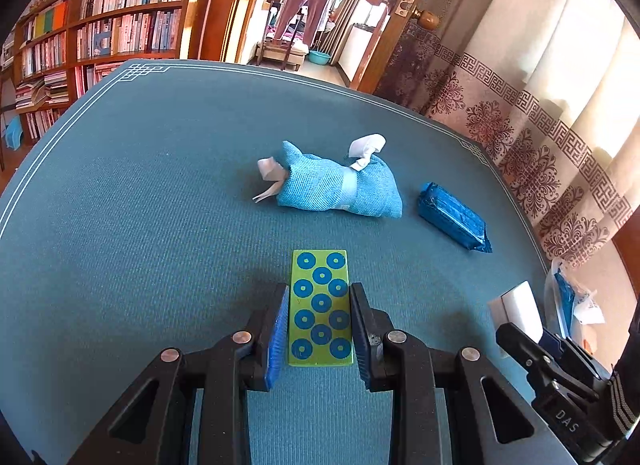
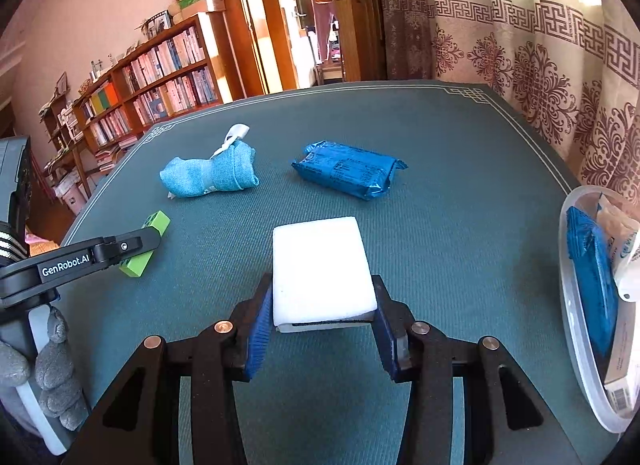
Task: Organize objects
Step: 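Carry the white sponge into the bowl and release it with the right gripper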
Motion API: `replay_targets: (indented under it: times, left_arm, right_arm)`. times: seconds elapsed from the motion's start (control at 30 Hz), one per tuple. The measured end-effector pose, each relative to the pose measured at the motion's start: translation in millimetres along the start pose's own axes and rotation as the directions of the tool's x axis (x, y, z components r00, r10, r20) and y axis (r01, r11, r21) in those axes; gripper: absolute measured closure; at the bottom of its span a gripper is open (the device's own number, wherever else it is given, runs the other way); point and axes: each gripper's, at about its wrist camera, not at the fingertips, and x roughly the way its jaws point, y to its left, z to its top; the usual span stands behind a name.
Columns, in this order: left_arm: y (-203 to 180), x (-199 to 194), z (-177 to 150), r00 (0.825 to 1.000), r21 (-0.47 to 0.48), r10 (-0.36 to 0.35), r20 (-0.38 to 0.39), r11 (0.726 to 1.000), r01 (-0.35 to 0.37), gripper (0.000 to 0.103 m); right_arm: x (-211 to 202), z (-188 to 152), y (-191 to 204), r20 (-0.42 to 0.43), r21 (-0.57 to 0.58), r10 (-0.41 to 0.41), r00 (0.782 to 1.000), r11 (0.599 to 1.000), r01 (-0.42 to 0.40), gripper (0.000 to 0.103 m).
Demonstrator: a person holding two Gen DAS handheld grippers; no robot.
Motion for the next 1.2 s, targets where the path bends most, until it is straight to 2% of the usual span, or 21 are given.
replay_targets:
  times: [0.47,0.73,0.97,1.2]
  left_arm:
    - [-24,1,-12,1.0,0.07,-0.016,-0.016,0.997,0.017,0.072]
    - [-39,0,-18,0.999,0.108,-0.029,-0.019,0.994,0.031,0.072]
    - [-50,0,-23,0.999,0.134,-0.034,-0.027,0.99,0.038,0.072]
    - [-55,1,-26,0.999,0.149,-0.033,-0.033,0.988,0.038,0.072]
  right_arm:
    - [-72,-9,-54,0.096,0.1,-0.087,0.992,0.992,0.077,0.057]
    - [-101,-28,-94,0.102,0.177,-0.169,0.98,0.973,0.149,0.057]
    - [-120,-42,-133,0.085,0.258,-0.255,0.963,0.939,0.226,0.057]
    - [-113,-39,-152,0.07,0.286,-0.279,0.958,0.925,0.249,0.057]
